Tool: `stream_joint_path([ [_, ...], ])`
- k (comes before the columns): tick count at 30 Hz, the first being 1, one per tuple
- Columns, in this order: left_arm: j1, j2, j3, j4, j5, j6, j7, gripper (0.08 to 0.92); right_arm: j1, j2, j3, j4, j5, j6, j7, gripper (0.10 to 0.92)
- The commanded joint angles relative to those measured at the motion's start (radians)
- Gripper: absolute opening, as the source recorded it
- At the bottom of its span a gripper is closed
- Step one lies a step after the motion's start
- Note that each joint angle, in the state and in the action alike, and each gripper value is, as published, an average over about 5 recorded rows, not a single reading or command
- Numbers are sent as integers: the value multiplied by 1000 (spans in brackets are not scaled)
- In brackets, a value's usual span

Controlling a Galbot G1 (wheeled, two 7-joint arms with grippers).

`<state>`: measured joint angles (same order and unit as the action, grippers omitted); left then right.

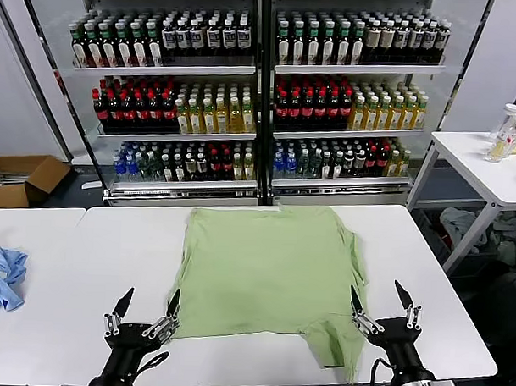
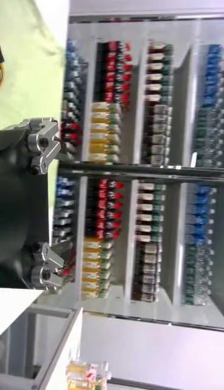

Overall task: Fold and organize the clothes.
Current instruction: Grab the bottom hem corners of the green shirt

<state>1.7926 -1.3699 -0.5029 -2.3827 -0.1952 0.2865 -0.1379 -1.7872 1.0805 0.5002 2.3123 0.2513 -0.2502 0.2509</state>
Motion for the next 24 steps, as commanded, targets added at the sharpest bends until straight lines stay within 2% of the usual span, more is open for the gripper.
stream_joint_path([
  [1, -123, 20, 16, 180, 15, 160, -63, 823, -35, 6, -24, -9, -15, -136, -1, 823],
  [24, -190, 31, 45, 326, 11, 263, -56, 823, -1, 49, -131, -97, -9, -191, 7, 823],
])
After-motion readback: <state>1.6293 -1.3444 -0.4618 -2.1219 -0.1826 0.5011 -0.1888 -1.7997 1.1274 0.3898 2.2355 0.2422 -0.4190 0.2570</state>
